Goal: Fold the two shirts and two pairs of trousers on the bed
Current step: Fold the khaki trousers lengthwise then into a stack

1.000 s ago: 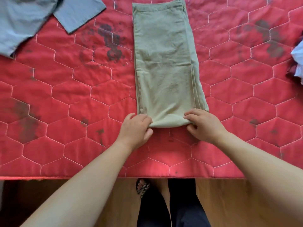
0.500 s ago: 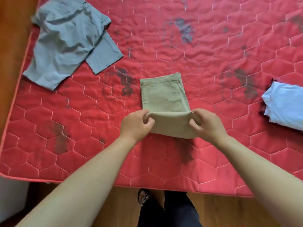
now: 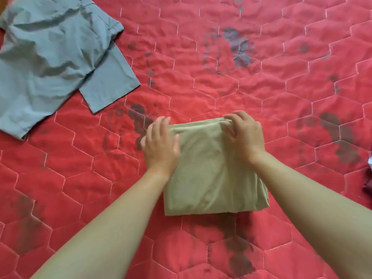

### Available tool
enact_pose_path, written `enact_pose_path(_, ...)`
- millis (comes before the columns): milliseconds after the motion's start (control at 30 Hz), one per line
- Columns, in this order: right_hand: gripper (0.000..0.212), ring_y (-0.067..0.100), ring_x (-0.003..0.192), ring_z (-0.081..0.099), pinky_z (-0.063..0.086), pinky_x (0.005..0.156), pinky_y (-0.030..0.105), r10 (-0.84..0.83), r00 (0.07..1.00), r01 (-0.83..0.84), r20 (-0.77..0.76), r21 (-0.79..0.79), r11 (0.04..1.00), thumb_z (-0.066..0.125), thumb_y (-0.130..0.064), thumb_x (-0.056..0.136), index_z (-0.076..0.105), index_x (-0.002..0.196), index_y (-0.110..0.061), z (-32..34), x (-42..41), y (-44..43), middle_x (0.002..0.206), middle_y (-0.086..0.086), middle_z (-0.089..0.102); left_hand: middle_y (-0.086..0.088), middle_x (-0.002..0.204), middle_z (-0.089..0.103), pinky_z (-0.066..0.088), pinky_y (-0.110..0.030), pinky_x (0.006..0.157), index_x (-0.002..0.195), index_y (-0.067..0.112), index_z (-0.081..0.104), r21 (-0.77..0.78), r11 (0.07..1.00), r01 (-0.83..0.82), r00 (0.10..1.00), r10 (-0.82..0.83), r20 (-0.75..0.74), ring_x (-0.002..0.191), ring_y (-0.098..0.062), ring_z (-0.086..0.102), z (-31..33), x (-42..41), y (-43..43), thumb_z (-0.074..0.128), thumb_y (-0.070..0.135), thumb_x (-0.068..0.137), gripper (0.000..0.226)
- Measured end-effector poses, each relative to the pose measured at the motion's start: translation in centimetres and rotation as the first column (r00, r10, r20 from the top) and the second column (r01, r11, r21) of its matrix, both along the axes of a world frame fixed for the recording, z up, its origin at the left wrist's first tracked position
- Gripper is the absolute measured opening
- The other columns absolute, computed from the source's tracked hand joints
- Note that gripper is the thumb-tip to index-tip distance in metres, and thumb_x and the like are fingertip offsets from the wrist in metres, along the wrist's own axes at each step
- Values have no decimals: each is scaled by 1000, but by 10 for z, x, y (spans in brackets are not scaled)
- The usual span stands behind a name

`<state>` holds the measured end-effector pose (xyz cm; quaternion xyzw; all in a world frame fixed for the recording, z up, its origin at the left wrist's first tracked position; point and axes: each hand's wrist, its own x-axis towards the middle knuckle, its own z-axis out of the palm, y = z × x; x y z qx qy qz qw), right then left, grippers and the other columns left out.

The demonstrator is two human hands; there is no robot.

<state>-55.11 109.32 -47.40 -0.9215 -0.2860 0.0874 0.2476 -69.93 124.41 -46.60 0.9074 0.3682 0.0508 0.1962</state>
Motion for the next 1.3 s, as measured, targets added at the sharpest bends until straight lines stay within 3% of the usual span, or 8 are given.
enact_pose_path(133,50,23,142,20,6,113,47,198,979,-189,39,-167,968,42,-33,92,43,138,-13,-33,-39,0,150,6,34,-5,145,42,32,-54,105,136,19,47,134,900,414,907,-397,-137,134,-25,39,-37,-7,-38,55,38,84,56)
enact_pose_path(267,61,12,142,-8,-19,112,42,309,951,-291,1,-332,897,14,-50,91,17,148,-29,-67,-37,-2,156,-8,6,-1,152,29,18,-46,113,143,28,33,105,860,500,851,-465,-245,139,-22,31,-74,-6,-30,30,50,87,60)
enact_pose_path(433,56,19,143,15,-10,113,47,321,947,-310,3,-256,916,24,-50,91,26,145,-36,-85,-16,5,154,-6,23,1,153,26,13,-41,111,143,33,30,153,871,467,881,-444,-161,140,-17,25,-101,-2,-20,34,51,84,63)
enact_pose_path(567,50,19,144,11,-2,112,53,163,986,-165,-34,-98,981,33,-43,93,33,142,-35,-79,-20,-1,156,-4,16,-3,150,34,16,-45,107,138,33,42,160,871,465,883,-445,-147,137,-20,34,-90,-2,-24,35,46,86,54)
enact_pose_path(667,65,25,140,17,19,109,53,-206,966,199,-154,-64,978,53,-43,88,23,145,-31,-68,-28,-18,152,4,16,-9,152,26,15,-53,105,131,43,47,58,997,52,994,-47,-99,139,-21,18,-76,-8,-21,49,46,86,46)
enact_pose_path(767,80,32,121,40,35,98,42,-324,894,330,-310,-32,943,61,-43,84,12,146,-39,-55,-39,-32,134,9,35,-15,145,23,30,-48,101,139,45,32,-163,954,-250,964,229,-138,128,-34,33,-61,-11,-22,61,44,83,63)
enact_pose_path(1033,83,34,114,50,40,88,39,-331,848,318,-415,-102,942,60,-43,85,3,145,-45,-54,-50,-33,124,14,49,-24,110,51,35,-44,91,147,33,-2,-249,936,-247,953,188,-238,99,-40,53,-58,-10,-27,50,46,90,78)
enact_pose_path(1300,74,24,119,48,37,91,31,-311,769,369,-558,-11,930,58,-41,87,10,142,-51,-57,-80,-62,128,8,49,-22,117,44,42,-44,78,147,27,9,-339,923,-182,973,119,-197,93,-44,57,-50,-33,-47,50,36,92,68)
